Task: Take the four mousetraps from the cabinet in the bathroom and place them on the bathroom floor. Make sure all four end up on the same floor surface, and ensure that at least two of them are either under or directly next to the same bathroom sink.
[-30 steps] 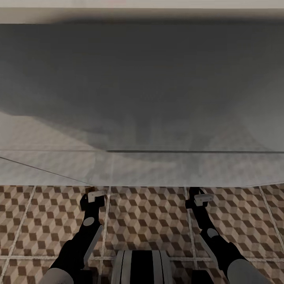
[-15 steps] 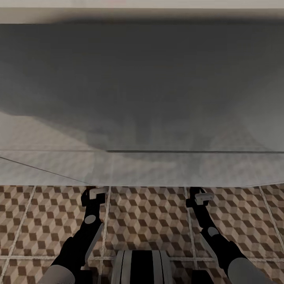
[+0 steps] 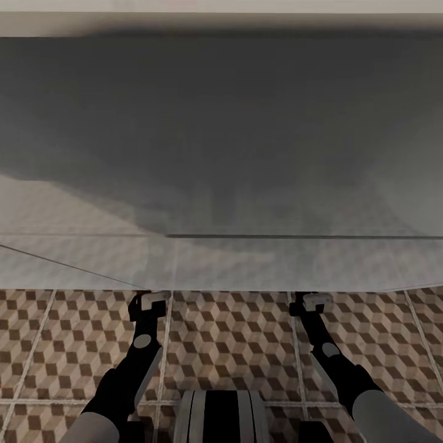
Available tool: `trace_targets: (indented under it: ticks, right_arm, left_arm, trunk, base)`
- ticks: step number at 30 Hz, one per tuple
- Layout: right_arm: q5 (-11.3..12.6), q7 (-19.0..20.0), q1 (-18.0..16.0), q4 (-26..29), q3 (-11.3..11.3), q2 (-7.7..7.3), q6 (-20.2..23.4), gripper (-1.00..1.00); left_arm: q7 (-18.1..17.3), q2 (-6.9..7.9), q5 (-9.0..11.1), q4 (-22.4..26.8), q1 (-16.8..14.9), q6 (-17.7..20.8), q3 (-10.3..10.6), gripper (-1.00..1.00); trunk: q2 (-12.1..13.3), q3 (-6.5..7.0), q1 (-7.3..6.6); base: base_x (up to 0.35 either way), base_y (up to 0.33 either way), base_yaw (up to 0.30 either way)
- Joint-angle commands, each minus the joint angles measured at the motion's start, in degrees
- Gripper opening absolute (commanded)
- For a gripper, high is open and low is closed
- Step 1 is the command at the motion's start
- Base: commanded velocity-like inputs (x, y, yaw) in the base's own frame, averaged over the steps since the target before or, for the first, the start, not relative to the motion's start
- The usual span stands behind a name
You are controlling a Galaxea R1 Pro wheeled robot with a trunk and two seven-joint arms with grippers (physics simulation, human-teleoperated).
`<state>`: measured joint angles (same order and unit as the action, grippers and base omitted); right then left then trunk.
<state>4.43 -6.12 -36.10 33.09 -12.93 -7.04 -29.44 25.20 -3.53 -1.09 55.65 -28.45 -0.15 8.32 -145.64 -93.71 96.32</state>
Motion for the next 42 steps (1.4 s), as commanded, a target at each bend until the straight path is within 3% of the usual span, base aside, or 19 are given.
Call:
trace_targets:
  ticks: [1, 8, 14, 17, 22, 32, 42]
  right_arm:
    - [0.6, -0.3, -0.1, 0.0, -0.5, -0.06, -0.2, -1.0]
    - [0.3, -0.6, -0.1, 0.0, -0.5, 0.18, 0.0, -1.0]
    - [0.4, -1.5, -0.1, 0.0, -0.5, 0.26, -0.1, -1.0]
    - [0.4, -5.8, -0.1, 0.0, -0.5, 0.34, -0.1, -1.0]
    - [0.4, -8.7, -0.1, 0.0, -0.5, 0.37, -0.1, -1.0]
    - [0.6, -9.0, -0.1, 0.0, -0.5, 0.38, 0.0, -1.0]
    - [0.6, -6.6, -1.4, 0.0, -0.6, 0.45, 0.9, -1.0]
  left_arm:
    - [0.3, 0.01, -0.1, 0.0, 0.0, 0.0, 0.1, -1.0]
    - [0.4, -0.06, 0.0, 0.0, -0.3, -0.1, 0.1, -1.0]
    - [1.0, -0.62, 0.0, 0.0, -0.4, -2.9, 0.0, -1.0]
    - [0.8, -0.79, 0.0, -0.2, -0.4, -3.8, -0.1, -1.0]
    - [0.9, -0.86, 0.0, -0.2, -0.4, -4.0, -0.1, -1.0]
    - [0.4, -0.86, -0.1, -0.6, -0.4, -3.9, 0.2, -1.0]
    - [0.2, -0.63, -0.1, -0.6, -0.4, -3.4, 0.2, -1.0]
  trunk:
    - [0.0, -0.03, -0.01]
    - [0.0, -0.03, -0.01]
    - [0.0, -0.03, -0.01]
    - [0.0, -0.03, -0.01]
    - [0.0, -0.03, -0.01]
    - [0.0, -0.03, -0.01]
    - [0.0, -0.03, -0.01]
  base:
    - [0.0, 0.0, 0.0]
    - [0.0, 0.0, 0.0]
    - [0.0, 0.0, 0.0]
    - [0.0, 0.0, 0.0]
    - [0.0, 0.0, 0.0]
    - [0.0, 0.0, 0.0]
    - [0.0, 0.0, 0.0]
